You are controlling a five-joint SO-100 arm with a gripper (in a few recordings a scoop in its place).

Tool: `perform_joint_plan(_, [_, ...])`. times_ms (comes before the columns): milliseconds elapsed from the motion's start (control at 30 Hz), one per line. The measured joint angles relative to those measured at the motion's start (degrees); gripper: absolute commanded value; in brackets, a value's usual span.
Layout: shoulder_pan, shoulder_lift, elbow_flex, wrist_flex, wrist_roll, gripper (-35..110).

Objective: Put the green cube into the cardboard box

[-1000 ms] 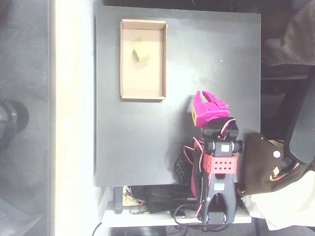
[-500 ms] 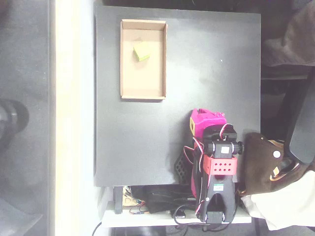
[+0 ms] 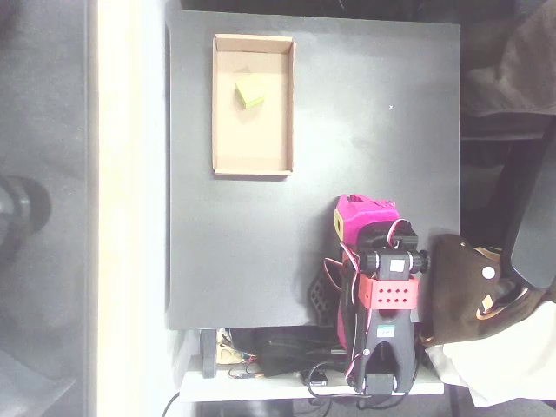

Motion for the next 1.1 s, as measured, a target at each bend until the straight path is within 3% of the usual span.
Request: perform_joint_plan(1100, [0.70, 0.00, 0.00, 0.00, 0.00, 3])
